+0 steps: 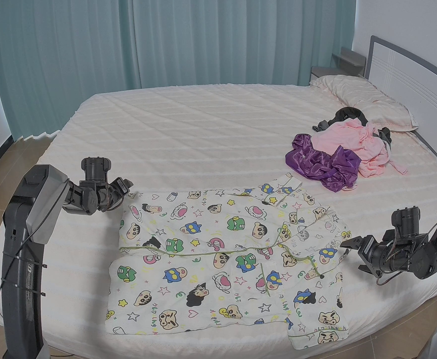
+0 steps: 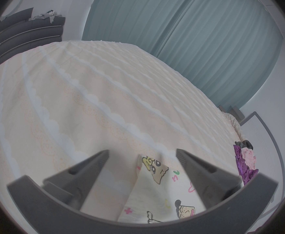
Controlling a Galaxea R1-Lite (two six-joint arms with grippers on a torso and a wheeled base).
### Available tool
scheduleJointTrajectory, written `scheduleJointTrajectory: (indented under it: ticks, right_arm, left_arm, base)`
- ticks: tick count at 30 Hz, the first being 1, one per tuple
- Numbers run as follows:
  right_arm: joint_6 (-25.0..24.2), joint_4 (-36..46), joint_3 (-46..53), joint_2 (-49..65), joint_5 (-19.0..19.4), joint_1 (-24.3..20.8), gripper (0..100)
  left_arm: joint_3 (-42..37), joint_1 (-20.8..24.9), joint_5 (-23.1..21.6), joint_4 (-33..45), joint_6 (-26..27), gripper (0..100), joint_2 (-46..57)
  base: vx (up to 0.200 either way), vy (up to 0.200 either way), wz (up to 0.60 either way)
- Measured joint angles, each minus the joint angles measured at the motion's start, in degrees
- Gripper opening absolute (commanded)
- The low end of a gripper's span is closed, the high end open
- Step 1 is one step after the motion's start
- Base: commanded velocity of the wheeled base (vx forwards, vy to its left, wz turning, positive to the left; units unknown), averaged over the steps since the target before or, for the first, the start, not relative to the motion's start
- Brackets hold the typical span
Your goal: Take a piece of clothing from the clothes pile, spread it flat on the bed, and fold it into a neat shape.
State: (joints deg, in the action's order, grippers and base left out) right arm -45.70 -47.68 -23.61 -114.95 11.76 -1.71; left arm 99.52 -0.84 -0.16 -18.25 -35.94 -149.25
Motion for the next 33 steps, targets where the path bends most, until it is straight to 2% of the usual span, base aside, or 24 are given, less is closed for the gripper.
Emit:
scheduleJointTrajectory:
  ticks: [4,9,16,24,33]
  right_arm:
    - [0.0,0.0,0.1,0.0,0.0,-0.2,100]
    - [0.0,0.0,0.2,0.1,0.0,-0.3,100]
    - [0.0,-0.1,0.2,0.2,0.0,-0.2,100]
    - [0.0,-0.1,0.3,0.2,0.0,-0.2,100]
    - [0.0,-0.1,0.6,0.4,0.0,-0.2,100]
  left_arm:
    - [-1.1,-0.5,0.2,0.3,-0.6,100,0.5]
    - [-8.3,-1.4,-1.7,0.7,-2.2,100,3.2]
    - [-24.5,-2.6,-9.8,-1.9,-3.3,100,10.1]
    - [-43.3,-3.1,-18.0,-10.0,-3.7,100,18.3]
    - [-51.6,-1.8,-21.1,-16.8,-3.4,100,22.4]
  base:
    - [0.000,0.000,0.00]
    - [0.000,0.000,0.00]
    - [0.000,0.000,0.00]
    - [0.000,0.000,0.00]
    - [0.000,0.000,0.00]
